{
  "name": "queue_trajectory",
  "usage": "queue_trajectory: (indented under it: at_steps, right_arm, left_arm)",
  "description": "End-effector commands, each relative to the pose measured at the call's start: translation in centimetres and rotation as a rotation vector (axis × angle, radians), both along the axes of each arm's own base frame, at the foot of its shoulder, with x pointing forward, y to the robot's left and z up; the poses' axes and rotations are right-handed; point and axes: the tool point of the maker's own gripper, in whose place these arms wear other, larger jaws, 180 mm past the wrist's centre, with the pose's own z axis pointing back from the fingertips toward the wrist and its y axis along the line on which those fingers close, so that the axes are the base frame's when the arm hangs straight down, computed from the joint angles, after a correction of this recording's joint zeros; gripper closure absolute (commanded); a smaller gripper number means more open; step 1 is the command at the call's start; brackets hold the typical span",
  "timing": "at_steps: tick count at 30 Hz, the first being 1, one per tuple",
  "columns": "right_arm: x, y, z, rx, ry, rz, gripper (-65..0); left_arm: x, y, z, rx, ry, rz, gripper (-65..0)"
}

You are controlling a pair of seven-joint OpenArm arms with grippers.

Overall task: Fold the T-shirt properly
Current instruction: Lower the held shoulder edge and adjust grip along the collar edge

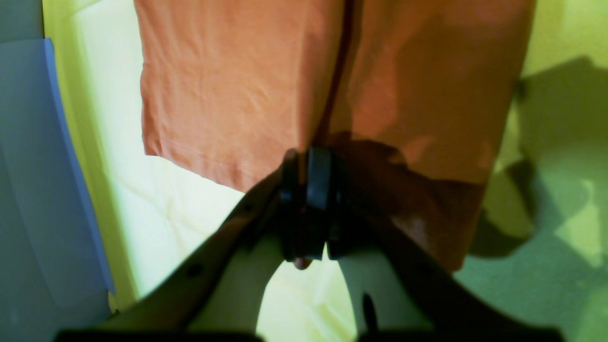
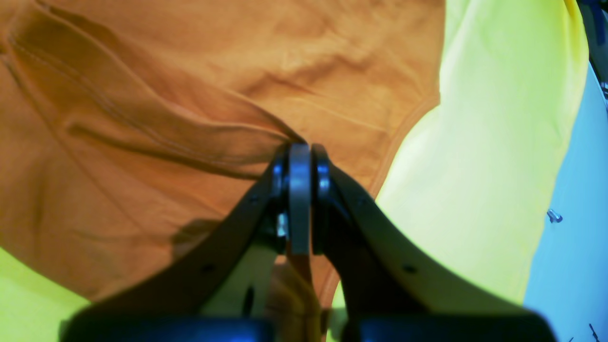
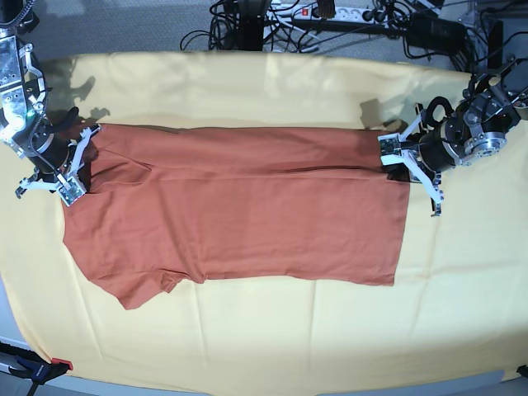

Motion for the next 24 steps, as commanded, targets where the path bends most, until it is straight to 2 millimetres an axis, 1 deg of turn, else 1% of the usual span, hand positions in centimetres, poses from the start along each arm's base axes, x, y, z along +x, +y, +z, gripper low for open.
queue_trajectory:
  at_steps: [1,3,7,11,15,21,24]
  right_arm:
    - [1.1,-0.7,1.7,-0.027,-0.065,-0.010,0.0]
    - [1.4,-1.2,2.0,-0.032,-0.085,-0.037,0.0]
    - [1.4,-1.2,2.0,-0.031,-0.088,-0.042,0.0]
    - [1.9,-2.2,2.6,-0.041,-0.128,-0.099,0.0]
    - [1.9,-2.0,2.6,-0.040,-0.135,-0.093,0.0]
    - [1.8,-1.1,2.5,-0.028,-0.123,-0.038,0.0]
    - [1.8,-1.1,2.5,-0.029,-0.124,-0.037,0.0]
  left_arm:
    - [1.0,0.5,1.4,0.007,-0.048,0.005,-2.2]
    - [1.0,0.5,1.4,0.006,-0.048,0.005,-2.2]
    - [1.0,0.6,1.4,0.007,-0.048,0.005,-2.2]
    - [1.0,0.6,1.4,0.007,-0.048,0.005,-2.2]
    - [1.1,0.7,1.4,0.020,-0.059,-0.001,-2.2]
    - [1.2,0.7,1.4,0.026,-0.064,-0.004,-2.2]
    - [1.3,0.7,1.5,0.027,-0.069,-0.004,-2.7]
